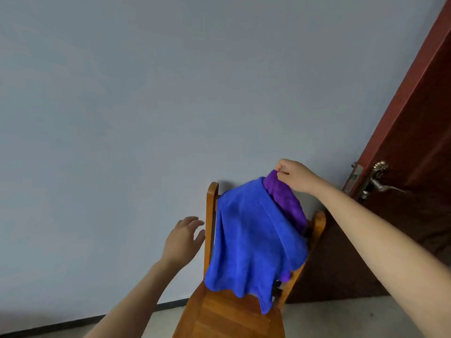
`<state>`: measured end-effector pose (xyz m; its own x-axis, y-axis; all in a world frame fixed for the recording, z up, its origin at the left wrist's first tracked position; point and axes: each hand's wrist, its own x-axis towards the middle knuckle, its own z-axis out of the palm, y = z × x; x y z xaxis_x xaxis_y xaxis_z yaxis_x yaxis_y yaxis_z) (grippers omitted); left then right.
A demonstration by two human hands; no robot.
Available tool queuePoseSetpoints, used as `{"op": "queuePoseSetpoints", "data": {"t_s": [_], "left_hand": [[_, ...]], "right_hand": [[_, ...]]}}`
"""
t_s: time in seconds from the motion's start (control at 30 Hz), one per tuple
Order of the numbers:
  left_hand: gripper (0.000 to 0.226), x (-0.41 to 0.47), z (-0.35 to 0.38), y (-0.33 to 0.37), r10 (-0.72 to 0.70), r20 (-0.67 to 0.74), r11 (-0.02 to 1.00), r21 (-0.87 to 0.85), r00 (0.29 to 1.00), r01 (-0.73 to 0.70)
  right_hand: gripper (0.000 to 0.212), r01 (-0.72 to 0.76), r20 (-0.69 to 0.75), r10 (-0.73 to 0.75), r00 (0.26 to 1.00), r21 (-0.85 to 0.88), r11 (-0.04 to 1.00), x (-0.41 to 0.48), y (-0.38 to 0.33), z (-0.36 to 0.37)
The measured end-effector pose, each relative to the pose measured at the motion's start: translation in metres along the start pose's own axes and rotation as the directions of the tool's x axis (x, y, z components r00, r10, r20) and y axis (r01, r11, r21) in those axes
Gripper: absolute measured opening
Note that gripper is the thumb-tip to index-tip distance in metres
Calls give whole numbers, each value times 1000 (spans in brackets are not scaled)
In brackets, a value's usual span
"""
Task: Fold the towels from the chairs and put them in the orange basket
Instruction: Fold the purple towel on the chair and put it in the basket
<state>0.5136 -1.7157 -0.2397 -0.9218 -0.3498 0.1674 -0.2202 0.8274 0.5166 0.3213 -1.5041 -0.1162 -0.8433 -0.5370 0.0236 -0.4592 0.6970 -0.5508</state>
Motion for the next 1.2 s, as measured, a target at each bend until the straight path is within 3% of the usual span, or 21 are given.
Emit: {"op": "queuePoseSetpoints", "data": {"t_s": [0.17,0.37,0.43,0.5,0.57,0.67,0.8,0.9,1.0,1.1,1.2], "left_hand": [[32,41,-38,69,72,-22,941,-329,997,-75],[61,68,-55,127,277,219,845,-520,936,-129],[54,70,-57,133,320,284,781,-620,904,-81],[29,70,-56,135,336,331,721,-693,882,-15],[16,69,-54,132,312,360,752,-660,879,4],[17,67,-51,123,308,379,795,-606,873,-17],[13,62,-58,108,265,280,783,-620,923,-36],[20,60,-71,94,277,260,723,-690,925,-23],[27,54,-79,80,378,319,765,-636,869,-99],[25,50,-79,62,360,299,784,-610,884,-112],[13,50,-78,44,183,231,742,-670,956,19]], "right_hand": [[16,108,-36,-113,993,-119,987,-25,-27,-18],[18,143,-189,-191,963,-238,961,-56,-52,-40],[17,162,-224,-208,952,-206,965,-64,-59,-43],[11,156,-271,-178,946,-103,982,-73,-61,-44],[9,122,-290,-127,949,-33,992,-79,-59,-41],[11,64,-271,-66,960,-15,998,-84,-54,-31],[18,30,-272,-19,962,35,999,-81,-54,-19],[17,14,-263,52,963,246,969,-76,-57,-11],[20,9,-199,79,977,406,914,-75,-66,-7],[13,32,-147,16,989,313,949,-74,-76,-4],[14,35,-135,-3,991,236,971,-71,-77,0]]}}
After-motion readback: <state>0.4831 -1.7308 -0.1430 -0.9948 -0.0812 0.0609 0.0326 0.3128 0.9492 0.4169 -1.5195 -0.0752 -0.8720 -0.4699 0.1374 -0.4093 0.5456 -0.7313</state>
